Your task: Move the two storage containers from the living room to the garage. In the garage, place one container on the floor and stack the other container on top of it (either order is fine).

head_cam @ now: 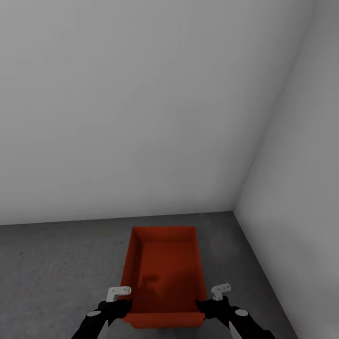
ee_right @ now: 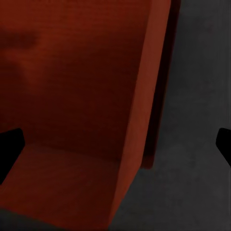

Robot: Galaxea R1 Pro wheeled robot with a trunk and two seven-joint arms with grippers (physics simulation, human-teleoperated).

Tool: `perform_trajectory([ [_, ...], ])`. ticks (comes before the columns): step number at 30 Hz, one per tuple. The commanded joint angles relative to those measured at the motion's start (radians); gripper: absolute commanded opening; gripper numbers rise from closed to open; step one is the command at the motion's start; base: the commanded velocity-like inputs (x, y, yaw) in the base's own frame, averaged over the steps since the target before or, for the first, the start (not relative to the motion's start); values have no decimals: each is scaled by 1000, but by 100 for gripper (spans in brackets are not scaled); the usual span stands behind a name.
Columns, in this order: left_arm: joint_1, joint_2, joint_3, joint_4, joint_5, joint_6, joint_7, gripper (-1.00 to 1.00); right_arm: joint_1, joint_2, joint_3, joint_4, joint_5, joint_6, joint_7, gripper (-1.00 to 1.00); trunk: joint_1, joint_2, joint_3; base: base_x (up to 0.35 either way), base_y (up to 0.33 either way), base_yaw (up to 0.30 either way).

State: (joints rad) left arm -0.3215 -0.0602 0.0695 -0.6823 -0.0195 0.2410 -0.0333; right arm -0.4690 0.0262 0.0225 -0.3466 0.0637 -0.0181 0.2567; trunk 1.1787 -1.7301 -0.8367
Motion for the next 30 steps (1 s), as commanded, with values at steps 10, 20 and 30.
perform_trajectory([
  [10, 0, -3, 6, -2, -2, 3, -3, 100, 0, 0, 1, 0, 7, -2, 1, 100, -39, 70, 31, 0, 0, 0],
  [20, -1, -3, 5, -2, -2, 3, -3, 100, 0, 0, 1, 0, 7, -2, 1, 100, -77, 140, 62, -79, 0, 0],
  [30, 0, -3, 5, -2, -2, 3, -3, 100, 0, 0, 2, 0, 7, -2, 1, 100, -115, 210, 93, -318, 0, 0],
])
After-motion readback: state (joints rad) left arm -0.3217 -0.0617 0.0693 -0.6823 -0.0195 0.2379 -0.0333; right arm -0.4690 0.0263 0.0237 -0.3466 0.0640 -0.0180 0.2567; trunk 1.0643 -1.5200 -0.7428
